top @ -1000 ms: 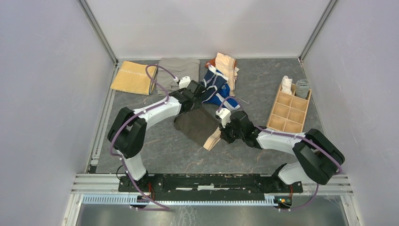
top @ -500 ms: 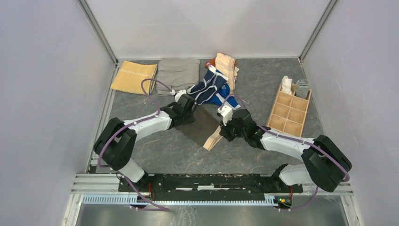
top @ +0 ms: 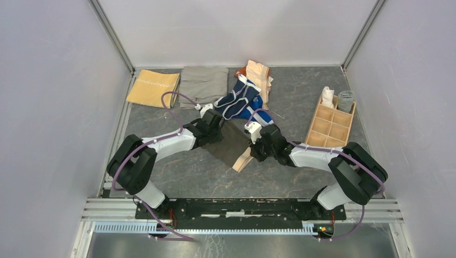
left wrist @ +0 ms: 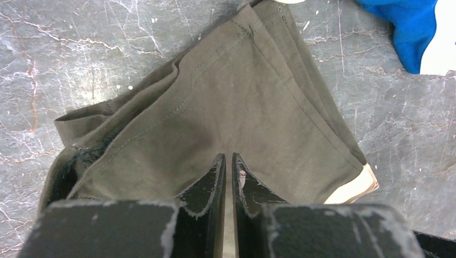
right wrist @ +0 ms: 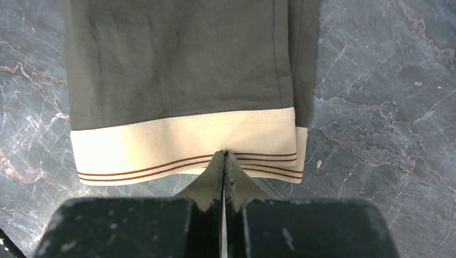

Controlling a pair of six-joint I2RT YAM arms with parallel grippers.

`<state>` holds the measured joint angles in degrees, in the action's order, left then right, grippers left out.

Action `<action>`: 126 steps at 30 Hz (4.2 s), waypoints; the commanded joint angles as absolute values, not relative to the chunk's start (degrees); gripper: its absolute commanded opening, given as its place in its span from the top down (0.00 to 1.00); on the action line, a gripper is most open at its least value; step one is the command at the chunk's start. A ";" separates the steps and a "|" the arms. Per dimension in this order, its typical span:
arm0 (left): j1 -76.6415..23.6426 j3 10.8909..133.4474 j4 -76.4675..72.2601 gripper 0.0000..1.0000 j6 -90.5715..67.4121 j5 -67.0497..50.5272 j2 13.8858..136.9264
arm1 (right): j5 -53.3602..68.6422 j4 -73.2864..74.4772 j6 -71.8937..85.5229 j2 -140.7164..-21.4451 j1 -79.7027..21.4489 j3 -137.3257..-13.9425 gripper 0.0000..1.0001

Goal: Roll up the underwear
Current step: Fold the underwear at the center of the board.

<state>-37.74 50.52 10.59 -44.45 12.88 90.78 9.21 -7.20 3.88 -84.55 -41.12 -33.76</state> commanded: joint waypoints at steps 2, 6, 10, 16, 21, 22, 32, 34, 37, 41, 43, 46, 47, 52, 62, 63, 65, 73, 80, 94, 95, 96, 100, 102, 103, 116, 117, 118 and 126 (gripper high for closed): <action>-38.77 49.91 7.32 0.85 -40.94 10.55 84.52 | 7.84 -10.19 5.00 -85.87 -40.99 -34.99 1.00; -43.15 47.47 3.24 0.87 -40.74 9.65 78.76 | 7.94 -10.36 5.26 -85.94 -41.03 -34.46 1.00; -50.04 42.67 -4.93 0.97 -40.91 8.39 76.14 | 8.20 -10.22 5.69 -85.88 -41.00 -33.95 1.00; -54.12 39.24 -12.37 0.98 -41.63 8.14 82.30 | 8.55 -10.28 5.81 -85.79 -40.98 -33.51 1.00; -54.39 38.84 -13.64 0.98 -41.31 7.82 86.59 | 8.15 -9.77 5.53 -85.61 -41.00 -33.41 1.00; -54.40 38.42 -13.44 0.98 -41.50 7.97 86.87 | 8.01 -9.62 5.46 -85.61 -40.97 -33.40 1.00; -57.33 28.01 -17.34 0.98 -46.42 8.88 87.76 | 7.95 -9.14 5.50 -86.31 -41.00 -33.93 1.00; -57.55 26.24 -18.48 0.98 -47.30 9.15 88.02 | 7.87 -8.90 5.50 -86.41 -41.03 -33.98 1.00; -57.74 25.00 -18.83 0.98 -47.89 9.80 88.15 | 7.92 -8.74 5.45 -86.31 -40.97 -33.96 1.00; -57.74 25.82 -18.51 0.98 -47.82 9.67 87.98 | 8.56 -8.53 5.45 -85.85 -41.03 -33.93 1.00; -57.73 27.19 -17.19 0.98 -47.81 9.67 87.61 | 9.57 -8.25 5.29 -84.87 -40.98 -33.99 1.00; -57.74 30.29 -14.97 0.98 -47.86 10.30 86.59 | 11.92 -8.01 4.84 -82.51 -40.96 -34.04 1.00; -57.73 31.02 -13.92 0.98 -47.82 10.70 86.17 | 12.98 -7.93 4.69 -81.47 -40.98 -34.01 1.00; -57.74 37.44 -8.89 0.98 -45.64 13.39 83.73 | 14.28 -7.69 5.42 -74.97 -41.10 -33.16 1.00; -56.86 34.27 -3.01 0.98 -44.44 24.53 71.03 | 16.69 -16.17 15.19 -67.86 -44.53 -25.93 1.00; -56.20 33.68 -2.46 0.98 -44.72 24.97 70.30 | 16.64 -16.86 15.73 -68.29 -45.67 -26.05 1.00; -54.36 31.53 -1.79 0.98 -45.20 25.13 68.91 | 16.33 -17.54 16.25 -70.12 -48.17 -26.96 1.00; -47.57 26.35 -2.25 0.98 -45.16 23.92 65.28 | 12.04 -17.76 16.52 -76.27 -53.24 -30.37 1.00; -43.92 25.84 -2.25 0.98 -44.65 22.89 64.28 | 9.28 -18.20 16.04 -79.37 -53.33 -30.59 1.00; -40.02 23.20 1.23 0.98 -48.22 25.30 64.08 | 7.25 -17.18 14.78 -84.74 -53.81 -29.05 1.00; -39.73 23.08 1.23 0.98 -48.31 25.44 64.26 | 7.29 -17.12 14.76 -84.65 -53.79 -28.93 1.00; -39.39 22.95 1.16 0.98 -48.41 25.48 64.58 | 7.28 -16.95 14.61 -84.64 -53.74 -28.77 1.00; -38.32 23.28 2.64 0.98 -49.13 26.23 66.40 | 7.26 -16.43 14.41 -84.56 -53.84 -28.49 1.00; -37.67 23.21 2.88 0.98 -49.43 26.45 67.49 | 7.29 -16.30 14.32 -84.41 -53.87 -28.34 1.00; -37.23 23.13 2.81 0.98 -49.60 26.45 68.19 | 7.25 -16.23 14.33 -84.30 -53.88 -28.30 1.00; -32.41 25.96 5.68 0.98 -50.62 26.73 75.01 | 6.63 -13.76 13.40 -83.28 -53.92 -28.26 1.00; -32.15 26.20 5.94 0.98 -50.58 26.72 75.05 | 6.80 -13.63 13.42 -83.20 -53.97 -28.21 1.00; -31.95 26.46 6.20 0.98 -50.42 26.65 74.97 | 6.96 -13.53 13.39 -83.08 -53.94 -28.13 1.00; -31.82 30.32 13.07 0.98 -49.23 27.25 66.07 | 11.03 -12.80 12.70 -80.99 -54.45 -28.87 1.00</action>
<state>-32.21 27.31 7.35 -48.49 24.18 72.25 8.49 -15.53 14.02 -83.20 -53.95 -28.60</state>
